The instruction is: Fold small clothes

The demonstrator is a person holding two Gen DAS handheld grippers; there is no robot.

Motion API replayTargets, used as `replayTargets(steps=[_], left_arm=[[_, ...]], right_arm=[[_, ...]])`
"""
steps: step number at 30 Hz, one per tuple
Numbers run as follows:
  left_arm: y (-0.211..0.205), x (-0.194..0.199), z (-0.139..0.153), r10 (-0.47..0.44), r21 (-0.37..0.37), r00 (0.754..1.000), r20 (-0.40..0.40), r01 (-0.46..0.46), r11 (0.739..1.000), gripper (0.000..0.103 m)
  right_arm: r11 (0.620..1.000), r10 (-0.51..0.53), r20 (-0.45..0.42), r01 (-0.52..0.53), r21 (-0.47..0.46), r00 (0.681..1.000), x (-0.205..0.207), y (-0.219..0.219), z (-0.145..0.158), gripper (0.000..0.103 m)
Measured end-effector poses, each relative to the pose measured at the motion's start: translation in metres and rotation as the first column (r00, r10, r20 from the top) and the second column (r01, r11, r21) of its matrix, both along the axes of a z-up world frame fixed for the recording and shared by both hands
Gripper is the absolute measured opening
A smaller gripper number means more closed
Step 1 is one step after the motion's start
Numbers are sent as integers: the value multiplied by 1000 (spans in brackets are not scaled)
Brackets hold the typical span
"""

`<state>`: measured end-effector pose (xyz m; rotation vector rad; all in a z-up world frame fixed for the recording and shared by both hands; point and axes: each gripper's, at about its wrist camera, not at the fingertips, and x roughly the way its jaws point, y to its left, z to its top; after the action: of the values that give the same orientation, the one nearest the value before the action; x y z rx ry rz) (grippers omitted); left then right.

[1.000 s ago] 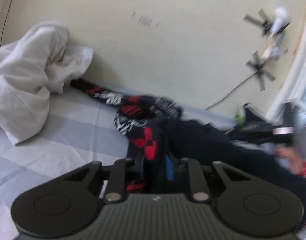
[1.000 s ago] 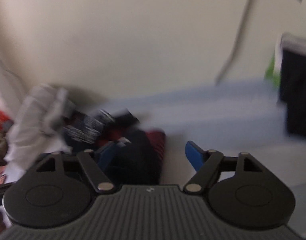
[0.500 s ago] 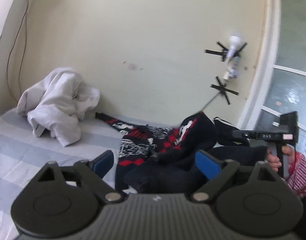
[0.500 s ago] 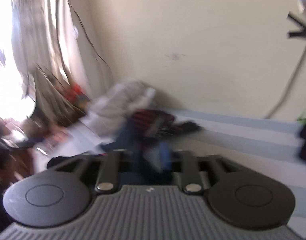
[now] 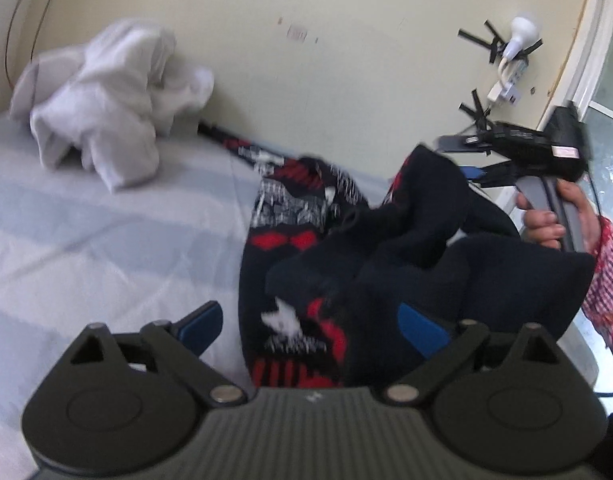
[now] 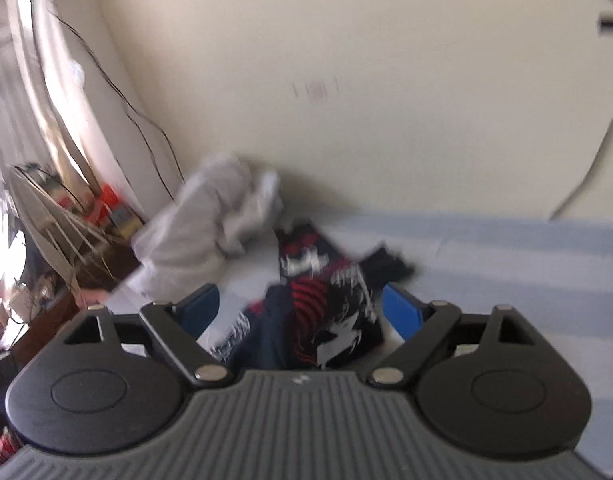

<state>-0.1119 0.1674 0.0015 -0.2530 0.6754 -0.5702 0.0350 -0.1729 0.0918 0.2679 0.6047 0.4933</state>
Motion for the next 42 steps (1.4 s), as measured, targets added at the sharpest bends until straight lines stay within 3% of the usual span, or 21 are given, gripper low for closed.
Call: replayTargets(steps=[1, 2, 3, 4, 5, 7, 10, 12, 13, 15, 20, 21, 22, 24, 27, 29, 31, 33, 38, 39, 42], left_arm=[[-3, 2, -3, -21, 1, 1000, -20, 21, 1000, 49], [-8, 0, -4, -23, 23, 1000, -13, 24, 999, 44], [-12, -3, 0, -20, 51, 1000, 17, 19, 999, 24], [-16, -7, 5, -49, 61, 998, 46, 46, 997, 6], [-18, -9, 12, -71, 49, 996, 61, 68, 997, 6], [-24, -13, 33, -64, 76, 987, 150, 53, 996, 6], [-30, -17, 84, -39, 116, 944, 327, 1, 993, 5], [-30, -24, 130, -8, 83, 890, 456, -33, 996, 5], [-29, -31, 158, 19, 57, 851, 525, -57, 997, 5], [-32, -44, 203, 71, 14, 779, 623, -102, 995, 5], [-49, -100, 303, 214, -112, 511, 832, -224, 968, 5], [-52, -110, 316, 229, -128, 473, 851, -235, 964, 5], [-57, -120, 331, 240, -144, 436, 867, -242, 960, 5], [-66, -129, 349, 251, -158, 393, 884, -254, 954, 5], [-79, -127, 359, 258, -156, 360, 896, -289, 944, 5], [-89, -112, 355, 238, -124, 389, 890, -295, 947, 5], [-100, -90, 343, 215, -77, 437, 874, -312, 947, 5], [-114, -57, 323, 190, -15, 493, 849, -338, 941, 6], [-166, 78, 249, 161, 146, 706, 690, -353, 924, 6], [-178, 106, 233, 169, 160, 739, 652, -353, 922, 8], [-227, 211, 166, 211, 308, 869, 448, -371, 876, 11]], right_arm=[[1000, -2, -45, 1, -23, 999, 10, 8, -6, 86], [999, 5, -83, -9, -49, 997, 17, 17, -14, 49], [997, 22, -114, -29, -67, 993, 19, 19, -21, 18], [997, 7, -133, -16, -70, 991, 23, 31, -21, 14], [999, -20, -97, 15, -52, 995, 14, 26, -14, 14], [999, -38, 55, 38, 0, 998, -14, 14, 18, 13], [996, -92, 316, 88, 26, 944, -75, -6, 80, 13], [993, -118, 480, 114, 38, 869, -121, -14, 124, 13], [990, -133, 553, 133, 41, 823, -143, -16, 143, 13], [983, -166, 687, 171, 62, 708, -192, -18, 179, 13], [947, -270, 878, 276, 167, 396, -302, -17, 239, 14], [937, -284, 892, 298, 181, 351, -316, -15, 245, 14], [926, -299, 902, 321, 196, 311, -331, -14, 252, 14], [909, -322, 910, 352, 221, 262, -352, -14, 263, 14], [896, -345, 906, 374, 240, 246, -364, -22, 272, 14], [891, -358, 895, 383, 242, 266, -357, -30, 270, 14], [883, -368, 883, 408, 233, 292, -335, -25, 257, 14], [878, -376, 862, 426, 216, 339, -310, -17, 247, 14], [868, -419, 738, 472, 155, 528, -220, -29, 203, 14], [859, -437, 699, 494, 136, 567, -194, -35, 188, 14], [827, -505, 552, 555, 89, 663, -98, -51, 135, 18]])
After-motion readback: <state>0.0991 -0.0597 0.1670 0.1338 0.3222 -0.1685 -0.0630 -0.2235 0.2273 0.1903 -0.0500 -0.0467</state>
